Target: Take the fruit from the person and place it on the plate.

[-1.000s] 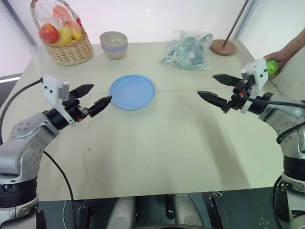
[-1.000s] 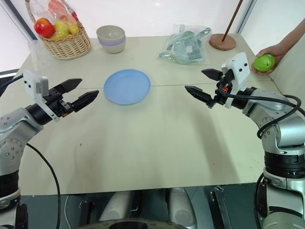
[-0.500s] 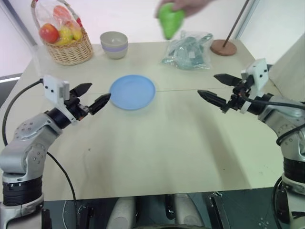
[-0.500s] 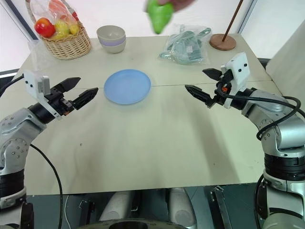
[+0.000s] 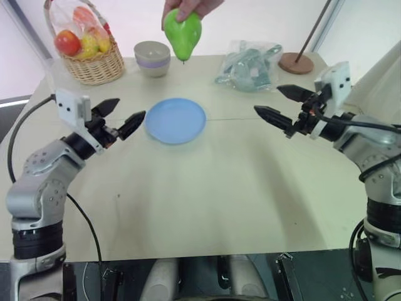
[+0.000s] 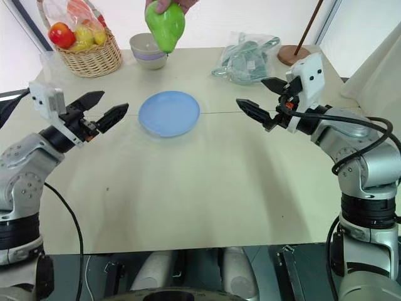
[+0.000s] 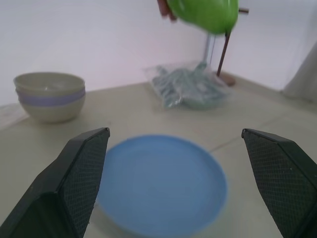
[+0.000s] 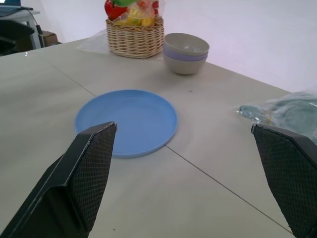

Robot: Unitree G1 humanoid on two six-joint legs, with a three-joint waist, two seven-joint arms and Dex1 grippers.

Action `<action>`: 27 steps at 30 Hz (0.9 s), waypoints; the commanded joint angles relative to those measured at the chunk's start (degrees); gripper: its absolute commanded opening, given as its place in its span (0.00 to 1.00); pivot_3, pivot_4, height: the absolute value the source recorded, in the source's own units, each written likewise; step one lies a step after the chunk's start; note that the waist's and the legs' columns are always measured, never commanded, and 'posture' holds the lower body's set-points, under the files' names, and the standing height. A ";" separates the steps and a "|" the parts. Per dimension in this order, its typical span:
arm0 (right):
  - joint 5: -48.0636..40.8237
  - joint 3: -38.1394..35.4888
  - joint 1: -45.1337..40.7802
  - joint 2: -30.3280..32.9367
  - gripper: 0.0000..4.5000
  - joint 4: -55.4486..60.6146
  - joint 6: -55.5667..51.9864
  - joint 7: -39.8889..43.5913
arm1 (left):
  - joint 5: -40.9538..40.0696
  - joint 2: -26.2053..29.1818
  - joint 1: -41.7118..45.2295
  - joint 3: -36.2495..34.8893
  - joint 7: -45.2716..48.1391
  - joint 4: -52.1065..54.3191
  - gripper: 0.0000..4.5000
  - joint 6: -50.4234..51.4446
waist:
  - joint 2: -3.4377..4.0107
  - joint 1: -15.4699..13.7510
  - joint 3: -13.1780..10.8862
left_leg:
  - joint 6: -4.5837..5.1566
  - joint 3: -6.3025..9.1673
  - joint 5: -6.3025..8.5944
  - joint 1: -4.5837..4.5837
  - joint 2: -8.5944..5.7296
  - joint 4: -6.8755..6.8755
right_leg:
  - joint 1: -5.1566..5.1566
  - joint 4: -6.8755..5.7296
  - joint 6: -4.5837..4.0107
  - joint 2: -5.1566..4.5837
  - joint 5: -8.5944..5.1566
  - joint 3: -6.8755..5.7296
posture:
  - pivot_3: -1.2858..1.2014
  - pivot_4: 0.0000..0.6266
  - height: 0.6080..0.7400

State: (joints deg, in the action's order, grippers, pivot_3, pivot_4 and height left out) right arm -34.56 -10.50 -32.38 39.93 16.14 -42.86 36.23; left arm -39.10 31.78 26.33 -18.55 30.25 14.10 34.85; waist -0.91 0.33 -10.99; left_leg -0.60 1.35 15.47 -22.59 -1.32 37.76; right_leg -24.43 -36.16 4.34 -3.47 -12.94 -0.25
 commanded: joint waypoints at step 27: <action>1.59 -0.78 1.58 -0.88 0.99 3.05 3.08 -1.89 | 9.17 -11.14 37.66 9.61 1.89 -39.43 1.00 -5.40 | -0.01 0.23 -0.01 | 0.02 0.01 0.01 -0.09 -0.02 0.22 | 0.01 -0.06 0.10 0.09 0.06 -0.02 | 0.52 0.24 1.00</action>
State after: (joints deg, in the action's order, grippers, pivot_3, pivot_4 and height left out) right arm -32.74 -9.58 -30.51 39.25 16.31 -40.88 34.74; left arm -30.28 20.72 61.71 -8.50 31.18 -25.72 31.04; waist -0.91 0.56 -11.00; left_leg -0.58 1.36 15.48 -22.68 -1.34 37.99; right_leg -24.41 -36.22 4.44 -3.38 -12.88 -0.27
